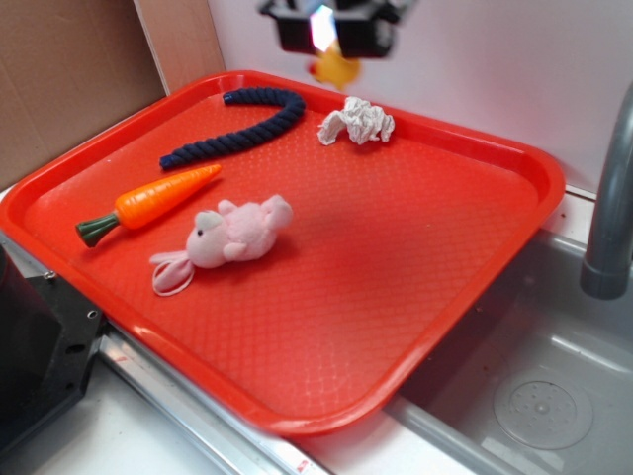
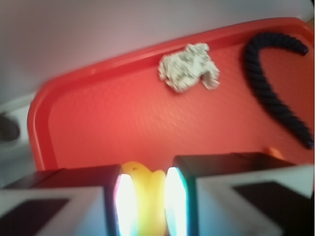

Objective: Grab the yellow duck.

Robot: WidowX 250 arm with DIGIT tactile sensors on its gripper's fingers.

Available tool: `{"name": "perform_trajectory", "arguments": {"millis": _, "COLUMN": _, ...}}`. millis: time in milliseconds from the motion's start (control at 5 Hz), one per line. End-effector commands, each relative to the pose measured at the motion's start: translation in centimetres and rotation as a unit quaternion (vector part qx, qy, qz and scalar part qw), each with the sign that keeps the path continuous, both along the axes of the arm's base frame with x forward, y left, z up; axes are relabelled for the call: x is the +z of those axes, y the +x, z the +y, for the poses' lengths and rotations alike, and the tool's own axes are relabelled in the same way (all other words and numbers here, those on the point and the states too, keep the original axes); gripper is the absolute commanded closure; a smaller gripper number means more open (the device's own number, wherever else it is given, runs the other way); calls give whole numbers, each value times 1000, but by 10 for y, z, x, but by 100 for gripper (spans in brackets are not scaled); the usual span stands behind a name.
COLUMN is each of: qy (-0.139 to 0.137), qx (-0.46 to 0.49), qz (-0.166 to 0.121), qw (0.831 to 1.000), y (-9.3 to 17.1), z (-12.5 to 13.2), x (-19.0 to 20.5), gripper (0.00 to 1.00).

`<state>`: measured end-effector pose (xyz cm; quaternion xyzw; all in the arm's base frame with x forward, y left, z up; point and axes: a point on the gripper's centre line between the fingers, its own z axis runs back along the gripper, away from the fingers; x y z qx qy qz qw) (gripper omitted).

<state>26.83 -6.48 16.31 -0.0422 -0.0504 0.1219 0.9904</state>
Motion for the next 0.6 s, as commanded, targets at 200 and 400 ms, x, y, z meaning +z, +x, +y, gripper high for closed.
{"name": "perform_trajectory", "arguments": {"millis": 200, "qy": 5, "qx": -63, "qz": -11, "qw": 998, "y": -82, "z": 53, "x": 52, "gripper": 100}}
{"name": "perform_trajectory", "arguments": {"millis": 400, "qy": 20, "qx": -60, "qz": -8, "qw": 998, "y": -86, "z": 53, "x": 49, "gripper": 100}}
